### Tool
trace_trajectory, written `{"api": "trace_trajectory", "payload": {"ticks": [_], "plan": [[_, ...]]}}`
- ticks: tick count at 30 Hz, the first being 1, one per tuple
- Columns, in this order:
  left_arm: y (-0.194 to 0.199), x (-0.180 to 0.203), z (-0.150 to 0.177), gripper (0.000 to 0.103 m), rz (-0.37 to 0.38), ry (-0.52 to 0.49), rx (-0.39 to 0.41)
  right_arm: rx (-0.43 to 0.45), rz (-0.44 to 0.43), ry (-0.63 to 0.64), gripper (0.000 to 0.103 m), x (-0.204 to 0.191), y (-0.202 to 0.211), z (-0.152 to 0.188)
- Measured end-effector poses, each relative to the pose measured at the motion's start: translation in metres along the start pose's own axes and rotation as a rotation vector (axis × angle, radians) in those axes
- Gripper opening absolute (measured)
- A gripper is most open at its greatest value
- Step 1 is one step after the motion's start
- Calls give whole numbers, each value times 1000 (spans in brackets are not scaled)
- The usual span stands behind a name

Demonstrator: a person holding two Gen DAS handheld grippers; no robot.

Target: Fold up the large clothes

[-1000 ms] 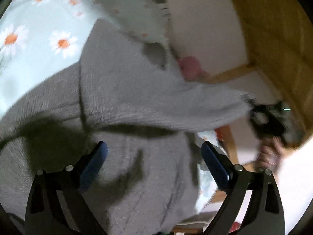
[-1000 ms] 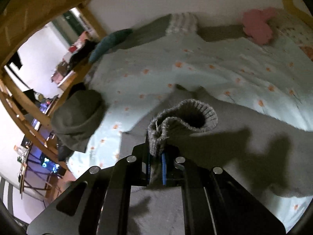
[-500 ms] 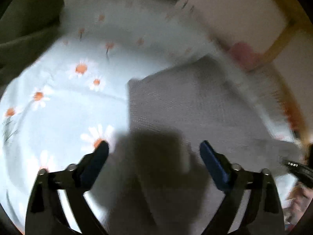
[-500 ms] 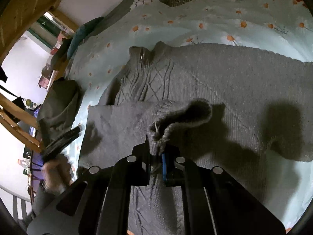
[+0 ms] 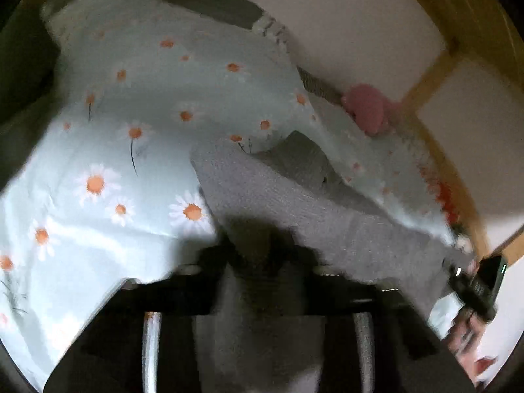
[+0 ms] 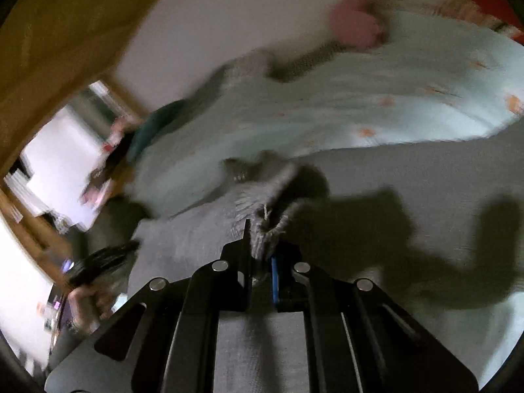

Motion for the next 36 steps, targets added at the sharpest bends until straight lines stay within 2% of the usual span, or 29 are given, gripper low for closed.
{"api": "trace_trajectory", "payload": {"ticks": [1, 2, 3, 4, 6, 7, 9, 10, 11, 12, 13, 14, 15, 18, 20, 21, 23, 24, 25, 26, 27, 28, 29, 30, 31, 32, 34, 35, 36], "plan": [[3, -1, 2, 87, -29, -18, 33, -1, 51, -30, 9, 20, 3, 2], [7, -5, 2, 90, -77, -24, 87, -8, 100, -47, 9, 36, 6, 6], [8, -10, 5, 90, -116, -8, 114, -18, 135, -59, 9, 49, 8, 12], [7, -15, 11, 90, -120, 8, 102, -34, 159, -70, 9, 61, 8, 20], [-3, -23, 30, 90, -79, 15, -3, -58, 172, -75, 9, 75, 7, 34], [-19, -20, 47, 90, -74, -24, -80, -57, 170, -80, 9, 78, 6, 38], [-51, -18, 74, 90, -182, -121, -169, -47, 161, -92, 9, 79, 3, 39], [-60, -21, 80, 91, -204, -133, -191, -44, 158, -95, 9, 78, 1, 39], [-64, -24, 83, 91, -190, -107, -178, -48, 161, -88, 9, 75, -2, 38], [-62, -28, 80, 87, -181, -62, -153, -52, 163, -78, 9, 72, -3, 40], [-59, -29, 78, 55, -170, -38, -145, -59, 158, -64, 9, 69, -4, 41], [-54, -28, 73, 16, -108, -1, -151, -65, 144, -45, 9, 63, -4, 41], [-55, -29, 69, 17, -116, 16, -161, -71, 130, -28, 9, 58, -5, 40], [-47, -39, 59, 15, -183, 6, -124, -78, 106, 18, 9, 42, -10, 38], [-41, -54, 54, 15, -169, 64, -118, -87, 82, 8, 9, 36, -18, 41], [-38, -62, 47, 9, -170, 89, -104, -95, 70, 11, 9, 33, -21, 42], [-18, -91, 33, 0, -264, 124, -18, -124, 32, 42, 9, 17, -34, 51], [-7, -104, 29, 0, -316, 123, 16, -128, 32, 62, 9, 11, -39, 54], [-6, -117, 24, 0, -351, 115, 11, -138, 39, 84, 9, 6, -46, 58], [-14, -125, 25, 0, -356, 116, -42, -162, 71, 96, 9, 8, -55, 65], [-18, -130, 28, 0, -338, 126, -85, -185, 104, 96, 9, 13, -63, 70], [-15, -122, 28, 0, -301, 119, -79, -211, 152, 102, 9, 21, -70, 76], [-11, -110, 27, 1, -246, 101, -62, -218, 179, 113, 9, 27, -73, 79], [-4, -88, 25, 6, -177, 73, -32, -199, 162, 104, 10, 31, -71, 80], [3, -74, 29, 41, -127, 47, -11, -186, 152, 83, 10, 33, -67, 79], [10, -45, 31, 95, -47, 15, 27, -178, 165, 83, 15, 34, -62, 77], [21, 0, 33, 97, 31, -15, 136, -146, 292, 151, 51, 32, -44, 72], [17, 21, 37, 97, 20, -55, 157, -98, 371, 194, 83, 27, -32, 67], [8, 38, 39, 97, -8, -89, 161, -6, 386, 240, 98, 11, -16, 61]]}}
Point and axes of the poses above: each gripper's, at about its wrist camera, not at the fingertips, and y roughly against the way its jaws point, x to its right, z to its underside, the point moved 7 cm from there along -y, roughly the way its jaws point, and after that the axes turned 11 degrees about -z, right-handed, at the moved point
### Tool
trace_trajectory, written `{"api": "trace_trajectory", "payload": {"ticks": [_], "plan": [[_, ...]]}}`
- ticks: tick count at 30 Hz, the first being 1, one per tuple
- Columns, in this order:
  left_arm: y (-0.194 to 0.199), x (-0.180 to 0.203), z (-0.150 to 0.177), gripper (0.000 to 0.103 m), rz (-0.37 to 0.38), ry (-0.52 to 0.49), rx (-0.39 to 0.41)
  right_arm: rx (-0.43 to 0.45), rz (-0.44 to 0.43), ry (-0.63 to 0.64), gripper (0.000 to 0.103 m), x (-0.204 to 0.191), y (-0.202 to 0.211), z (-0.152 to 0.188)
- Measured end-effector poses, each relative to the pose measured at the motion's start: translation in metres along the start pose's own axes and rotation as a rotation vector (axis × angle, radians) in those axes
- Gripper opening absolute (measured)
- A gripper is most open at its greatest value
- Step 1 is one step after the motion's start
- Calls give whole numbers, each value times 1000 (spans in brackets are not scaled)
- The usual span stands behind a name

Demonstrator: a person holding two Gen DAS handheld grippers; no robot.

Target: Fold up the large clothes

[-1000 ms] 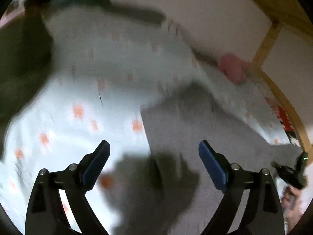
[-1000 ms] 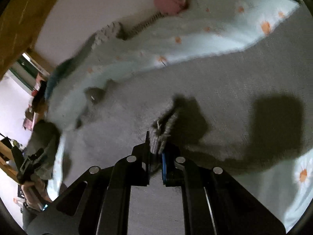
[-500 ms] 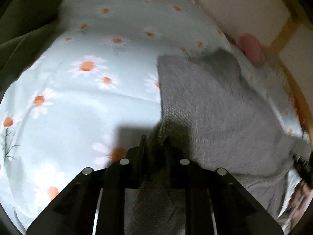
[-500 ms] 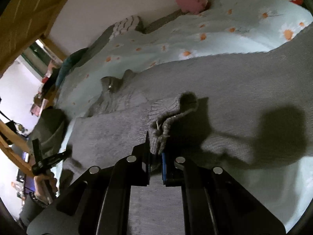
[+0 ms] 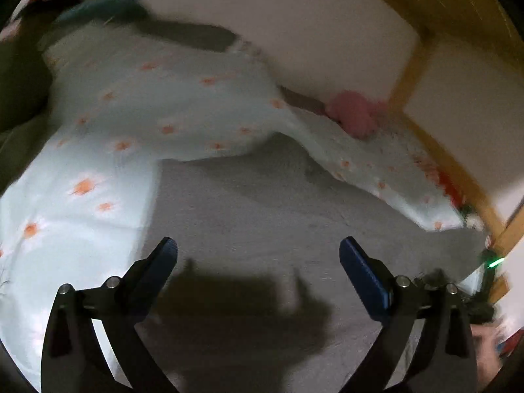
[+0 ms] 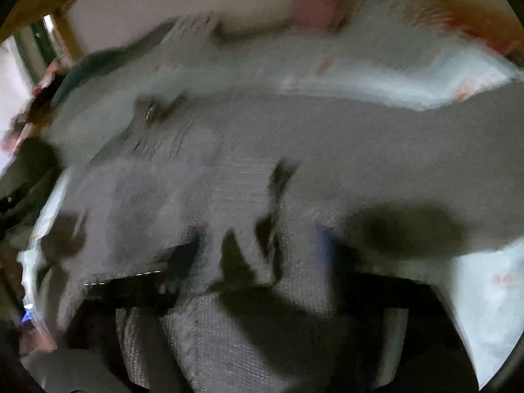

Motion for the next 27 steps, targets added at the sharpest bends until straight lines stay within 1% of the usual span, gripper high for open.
{"api": "trace_trajectory", "payload": {"ticks": [1, 2, 3, 4, 5, 6, 7, 8, 9, 10, 11, 12, 13, 14, 15, 16, 18, 19, 20, 23, 26, 27], "plan": [[-15, 23, 8, 97, -45, -51, -6, 67, 12, 16, 100, -8, 14, -6], [-34, 38, 19, 97, -89, -94, -38, 125, 34, 39, 100, -22, 28, -14], [-52, 46, 30, 97, -134, -131, -89, 139, 31, 58, 100, -36, 32, -18], [-81, 54, 50, 98, -198, -178, -191, 126, 22, 78, 100, -48, 30, -19], [-89, 56, 58, 99, -246, -207, -154, 85, 25, 109, 100, -62, 22, -18], [-86, 54, 55, 99, -259, -205, -115, 27, 59, 160, 100, -76, 6, -15], [-86, 54, 55, 99, -255, -202, -120, -29, 116, 203, 100, -84, -14, -10], [-86, 51, 54, 99, -230, -182, -127, -78, 135, 223, 99, -86, -31, -4], [-85, 47, 51, 99, -206, -162, -130, -148, 158, 228, 99, -82, -51, 5], [-86, 45, 48, 99, -199, -157, -128, -230, 209, 224, 99, -69, -66, 17], [-85, 45, 46, 99, -201, -161, -121, -296, 233, 201, 99, -53, -80, 30], [-84, 47, 49, 99, -205, -167, -115, -244, 176, 167, 100, -48, -78, 33], [-86, 45, 50, 99, -207, -169, -106, -235, 169, 158, 100, -42, -73, 33], [-86, 44, 48, 99, -210, -170, -100, -237, 200, 149, 100, -37, -66, 32], [-88, 46, 47, 99, -214, -172, -94, -244, 206, 121, 100, -35, -62, 30], [-90, 46, 56, 99, -217, -175, -90, -237, 193, 95, 100, -37, -56, 27], [-89, 48, 58, 99, -227, -182, -81, -198, 186, 148, 100, -49, -50, 19], [-90, 50, 59, 99, -232, -186, -77, -214, 190, 178, 100, -49, -54, 21], [-90, 50, 59, 99, -231, -186, -75, -279, 203, 194, 99, -44, -67, 31], [-91, 51, 58, 99, -225, -184, -73, -243, 140, 127, 101, -33, -73, 30], [-91, 52, 59, 99, -230, -187, -75, -218, 118, 144, 101, -33, -70, 32], [-91, 52, 59, 99, -233, -188, -73, -210, 98, 141, 101, -32, -66, 32]]}}
Point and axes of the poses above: each gripper's, at about its wrist camera, not at the fingertips, and y roughly against the way its jaws point, x to its right, z to its underside, the point moved 7 cm from there along -y, roughly the way its jaws point, and after that the axes turned 11 degrees about -z, right-handed, at the moved point
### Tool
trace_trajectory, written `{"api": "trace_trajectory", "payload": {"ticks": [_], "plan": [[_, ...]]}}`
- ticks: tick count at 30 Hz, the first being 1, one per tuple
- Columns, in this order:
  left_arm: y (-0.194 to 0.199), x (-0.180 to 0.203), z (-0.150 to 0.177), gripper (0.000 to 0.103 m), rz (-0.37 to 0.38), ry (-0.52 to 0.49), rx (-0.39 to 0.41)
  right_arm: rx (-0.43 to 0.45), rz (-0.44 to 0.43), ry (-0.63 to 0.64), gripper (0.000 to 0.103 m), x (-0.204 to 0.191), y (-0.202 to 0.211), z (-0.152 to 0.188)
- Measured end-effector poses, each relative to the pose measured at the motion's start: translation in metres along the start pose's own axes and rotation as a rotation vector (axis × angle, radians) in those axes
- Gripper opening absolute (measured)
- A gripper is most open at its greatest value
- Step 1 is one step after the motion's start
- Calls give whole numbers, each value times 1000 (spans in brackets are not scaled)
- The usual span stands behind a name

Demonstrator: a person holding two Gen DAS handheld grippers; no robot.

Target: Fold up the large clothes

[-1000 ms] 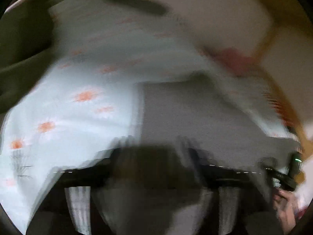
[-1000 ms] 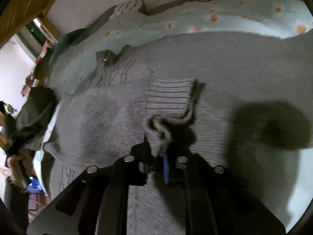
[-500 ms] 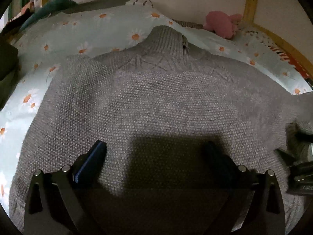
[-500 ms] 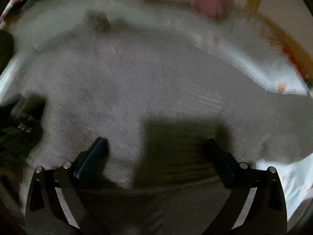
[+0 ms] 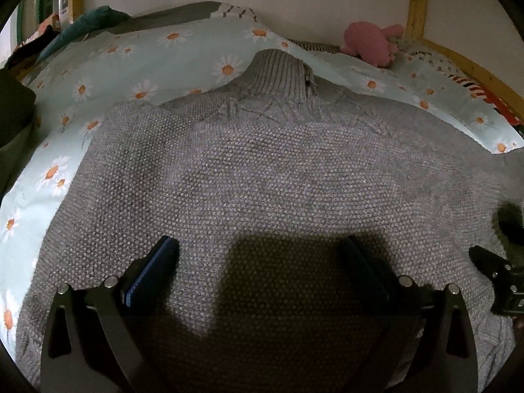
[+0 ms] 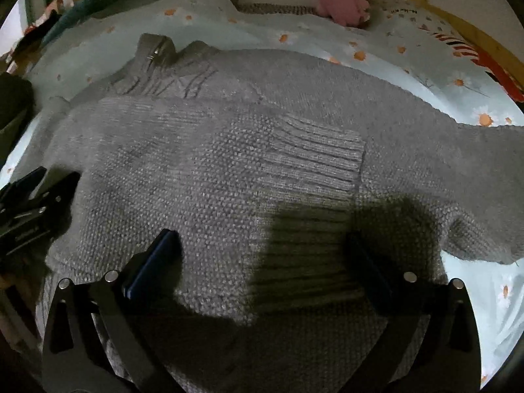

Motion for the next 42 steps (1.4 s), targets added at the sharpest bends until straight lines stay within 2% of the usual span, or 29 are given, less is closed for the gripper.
{"api": "trace_trajectory", "payload": {"ticks": [3, 5, 7, 10, 12, 19, 26, 29, 31, 33, 38, 41, 42], "plan": [[9, 2, -3, 98, -23, -9, 31, 44, -83, -27, 100, 9, 14, 2], [34, 11, -13, 98, -4, -28, 123, 46, -172, -94, 100, 15, 26, -8], [59, 28, -23, 98, 33, -37, 176, 78, -218, -143, 100, 25, 48, -19], [87, 69, -32, 98, 153, -39, 170, 115, -223, -199, 100, 54, 79, -28], [100, 105, -37, 98, 212, -60, 167, 132, -203, -219, 100, 78, 101, -25], [119, 219, -42, 98, 352, -127, 145, 161, -39, -221, 100, 164, 160, -11], [126, 340, -40, 98, 441, -272, 162, 269, 65, -337, 100, 258, 220, -12], [113, 379, -33, 98, 454, -322, 130, 313, 127, -407, 100, 289, 238, -7], [95, 397, -21, 98, 448, -343, 62, 346, 162, -508, 100, 320, 248, 2], [78, 402, -8, 98, 423, -365, -8, 343, 175, -588, 100, 341, 248, 8], [69, 406, -1, 98, 393, -404, -33, 330, 174, -613, 100, 366, 221, -4], [69, 403, 1, 98, 400, -400, -31, 375, 179, -659, 101, 383, 210, -17], [69, 403, 1, 98, 403, -397, -32, 397, 173, -646, 97, 382, 212, -21]]}}
Point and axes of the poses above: each gripper's, at about its wrist camera, not at the fingertips, and y roughly against the way its jaws point, x to its right, z to its underside, the point moved 7 cm from there along -y, roughly the way its jaws point, and after that the axes turned 11 degrees about -z, right-handed, at the moved point
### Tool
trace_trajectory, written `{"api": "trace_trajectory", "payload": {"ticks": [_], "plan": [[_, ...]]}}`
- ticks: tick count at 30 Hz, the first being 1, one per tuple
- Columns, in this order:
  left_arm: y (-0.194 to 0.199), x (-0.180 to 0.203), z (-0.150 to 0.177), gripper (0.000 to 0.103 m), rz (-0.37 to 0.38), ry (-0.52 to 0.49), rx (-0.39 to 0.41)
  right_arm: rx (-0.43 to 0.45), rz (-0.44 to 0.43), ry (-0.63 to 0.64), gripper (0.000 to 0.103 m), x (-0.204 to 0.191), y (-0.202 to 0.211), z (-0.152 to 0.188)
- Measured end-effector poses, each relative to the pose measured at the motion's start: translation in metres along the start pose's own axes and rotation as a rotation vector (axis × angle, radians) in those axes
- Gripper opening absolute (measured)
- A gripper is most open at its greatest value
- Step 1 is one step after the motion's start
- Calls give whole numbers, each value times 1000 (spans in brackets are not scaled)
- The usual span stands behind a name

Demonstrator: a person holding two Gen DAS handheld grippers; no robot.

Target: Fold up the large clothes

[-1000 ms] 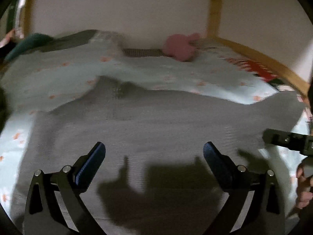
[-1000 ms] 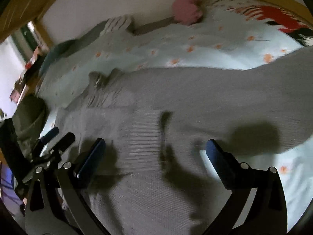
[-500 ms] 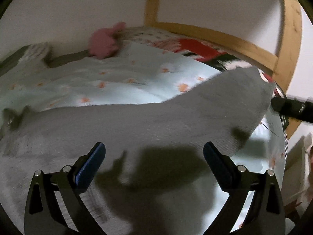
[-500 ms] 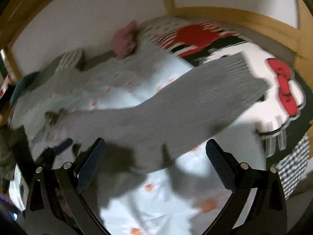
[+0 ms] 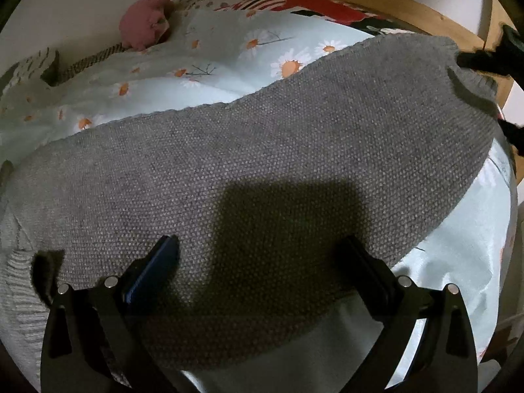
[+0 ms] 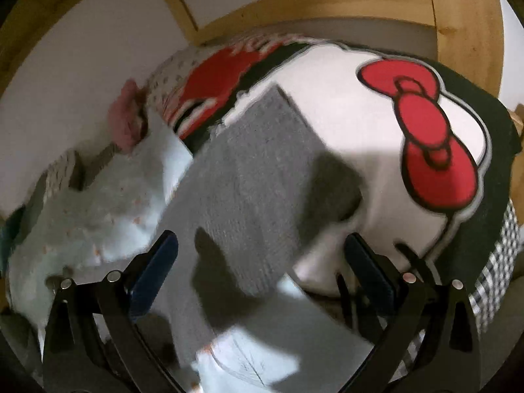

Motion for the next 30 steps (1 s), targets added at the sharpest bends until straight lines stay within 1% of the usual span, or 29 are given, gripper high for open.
{"api": "trace_trajectory", "payload": {"ticks": [1, 2, 3, 4, 5, 6, 7, 8, 9, 10, 11, 12, 14, 15, 16, 17, 19, 21, 22, 23, 24, 25, 27, 28, 30], "plan": [[1, 0, 1, 98, 4, 2, 1, 23, -18, 29, 87, -7, 3, -4], [3, -2, 1, 98, 7, 3, 3, 39, -16, 74, 43, -14, 6, -8], [6, -4, 1, 98, 21, 13, 11, 62, 13, 137, 26, -24, 13, -11], [12, -6, -2, 97, 38, 30, 19, 78, -5, 158, 26, -30, 19, -11], [21, -12, -4, 92, 61, 67, 31, 86, -32, 195, 19, -40, 22, -10], [32, -18, -7, 84, 78, 108, 49, 80, -37, 232, 11, -46, 23, -7], [50, -29, -16, 72, 107, 180, 76, 75, -45, 289, 10, -56, 24, -2], [67, -40, -26, 72, 128, 235, 94, 84, -49, 379, 10, -71, 25, 9], [79, -47, -33, 72, 146, 259, 105, 94, -48, 434, 10, -80, 27, 15], [98, -55, -46, 75, 174, 271, 124, 109, -51, 520, 10, -95, 30, 29], [113, -62, -56, 85, 186, 265, 139, 123, -55, 617, 10, -114, 32, 49], [122, -65, -62, 90, 183, 253, 148, 124, -61, 681, 10, -127, 33, 64], [147, -80, -76, 94, 162, 232, 206, 120, -48, 831, 10, -155, 29, 105], [153, -87, -79, 96, 150, 231, 214, 122, -42, 878, 10, -164, 28, 119], [152, -91, -81, 97, 155, 234, 200, 125, -32, 922, 10, -172, 25, 137], [146, -91, -79, 97, 182, 230, 148, 125, -25, 947, 10, -178, 21, 151], [132, -89, -68, 97, 233, 224, 54, 122, -10, 968, 10, -184, 16, 165], [121, -90, -55, 97, 256, 253, -2, 129, 17, 1030, 10, -188, 15, 180], [119, -89, -49, 97, 270, 254, -16, 130, 32, 1059, 10, -188, 14, 187], [118, -86, -43, 97, 295, 246, -22, 124, 34, 1075, 10, -188, 15, 192], [119, -84, -39, 97, 304, 232, -15, 123, 37, 1083, 10, -189, 14, 195], [120, -78, -37, 97, 306, 197, 4, 122, 40, 1092, 10, -189, 14, 199], [124, -67, -36, 97, 280, 109, 46, 127, 47, 1111, 10, -189, 15, 202], [129, -57, -38, 97, 277, 38, 75, 131, 51, 1120, 10, -188, 15, 204], [135, -46, -44, 97, 223, -73, 118, 148, 56, 1135, 10, -189, 18, 206]]}}
Point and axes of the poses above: each gripper's, at about its wrist camera, not at the fingertips, and y roughly against the way its jaws point, x to its right, z to its underside, the point moved 7 cm from there along -y, roughly the way its jaws point, and after that the axes turned 11 degrees about -z, right-handed, at the moved point
